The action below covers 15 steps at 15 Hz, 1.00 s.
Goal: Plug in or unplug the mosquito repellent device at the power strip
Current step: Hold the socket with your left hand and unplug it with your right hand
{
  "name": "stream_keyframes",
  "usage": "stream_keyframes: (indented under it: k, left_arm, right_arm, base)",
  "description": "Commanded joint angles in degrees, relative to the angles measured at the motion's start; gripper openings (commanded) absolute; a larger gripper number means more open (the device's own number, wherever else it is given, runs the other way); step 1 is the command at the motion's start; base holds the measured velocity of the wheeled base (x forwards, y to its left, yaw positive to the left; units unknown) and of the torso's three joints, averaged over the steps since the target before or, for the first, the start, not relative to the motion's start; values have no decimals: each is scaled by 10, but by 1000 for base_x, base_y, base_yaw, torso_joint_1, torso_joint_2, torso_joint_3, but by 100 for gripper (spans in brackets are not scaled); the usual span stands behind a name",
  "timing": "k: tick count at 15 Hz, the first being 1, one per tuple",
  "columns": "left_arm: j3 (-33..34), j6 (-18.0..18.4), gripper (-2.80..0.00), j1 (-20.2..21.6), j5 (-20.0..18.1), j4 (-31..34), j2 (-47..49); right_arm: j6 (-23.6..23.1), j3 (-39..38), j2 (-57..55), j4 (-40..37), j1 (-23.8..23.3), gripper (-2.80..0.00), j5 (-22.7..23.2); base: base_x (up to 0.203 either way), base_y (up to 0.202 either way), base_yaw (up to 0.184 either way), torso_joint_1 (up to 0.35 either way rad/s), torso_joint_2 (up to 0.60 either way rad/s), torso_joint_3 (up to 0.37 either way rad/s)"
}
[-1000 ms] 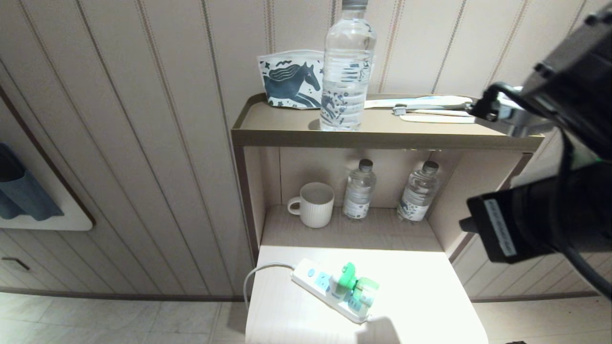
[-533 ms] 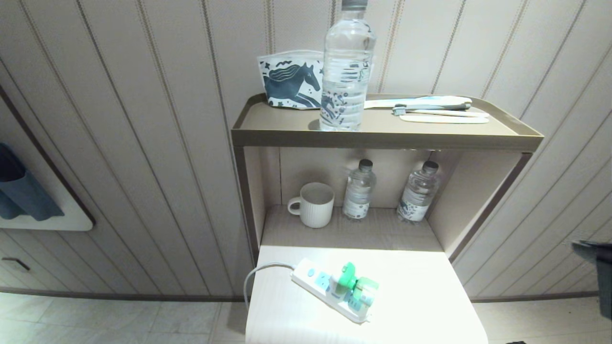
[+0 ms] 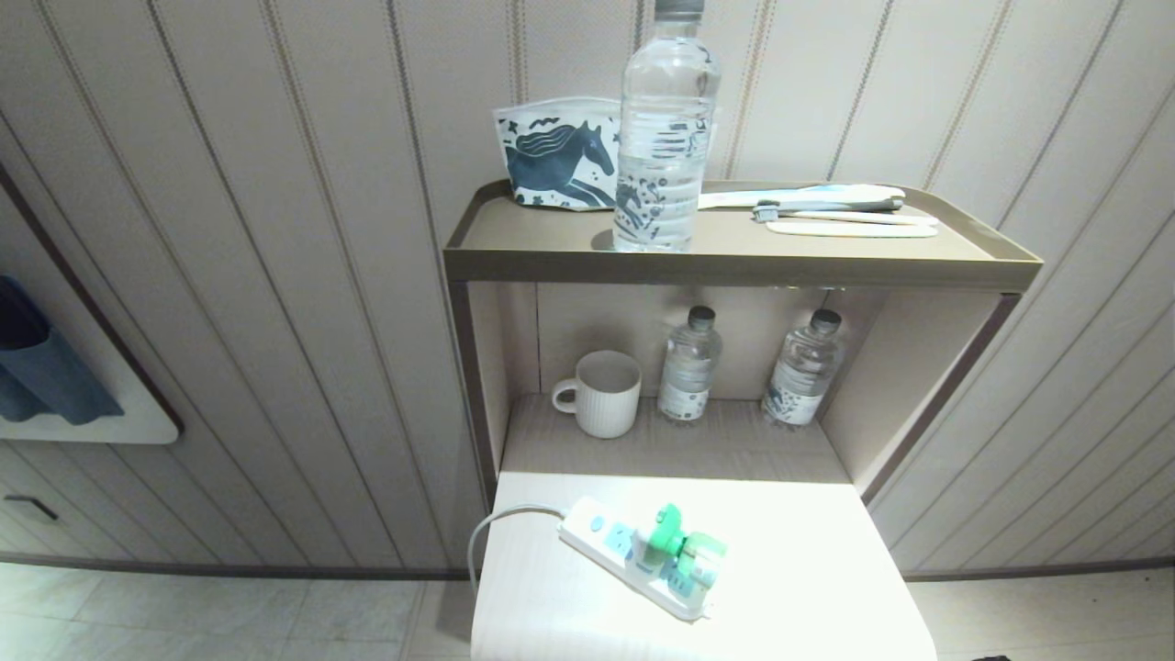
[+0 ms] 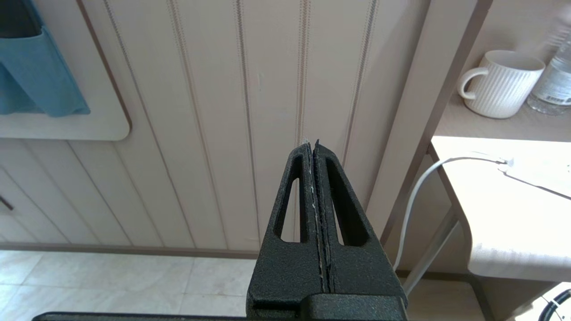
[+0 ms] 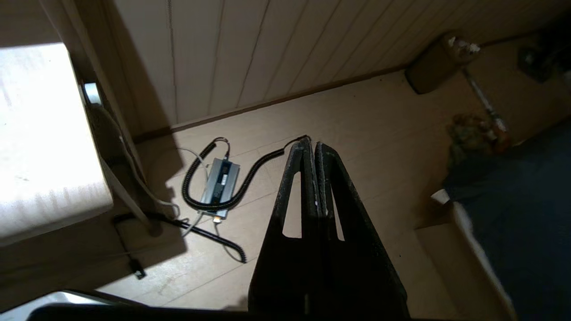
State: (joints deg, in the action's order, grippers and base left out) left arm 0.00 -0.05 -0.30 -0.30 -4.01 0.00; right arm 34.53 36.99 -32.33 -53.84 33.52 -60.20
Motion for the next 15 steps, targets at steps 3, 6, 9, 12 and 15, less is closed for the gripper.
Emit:
stream_keyframes:
  k: [3,6,9,12,15]
  left_arm:
    - [0,-1,-280,0,0,-1,0]
    - [0,-1,-280,0,0,-1,0]
    - [0,-1,-280,0,0,-1,0]
    - [0,-1,-280,0,0,-1,0]
    - [0,-1,-280,0,0,-1,0]
  right_arm:
    - [-199,-21,171,128,-148,-280,335]
    - [-335,-185,169,340,-240,-280,503]
    - [-375,-358,169,577,-277,-280,557]
    - [-375,-370,210,546,-307,-280,594]
    - [-378,-370,319,534,-322,-280,600]
  base:
    - [0,0,0,0,0,0]
    - [0,0,0,0,0,0]
    - [0,0,0,0,0,0]
    - [0,0,0,0,0,0]
    - [0,0,0,0,0,0]
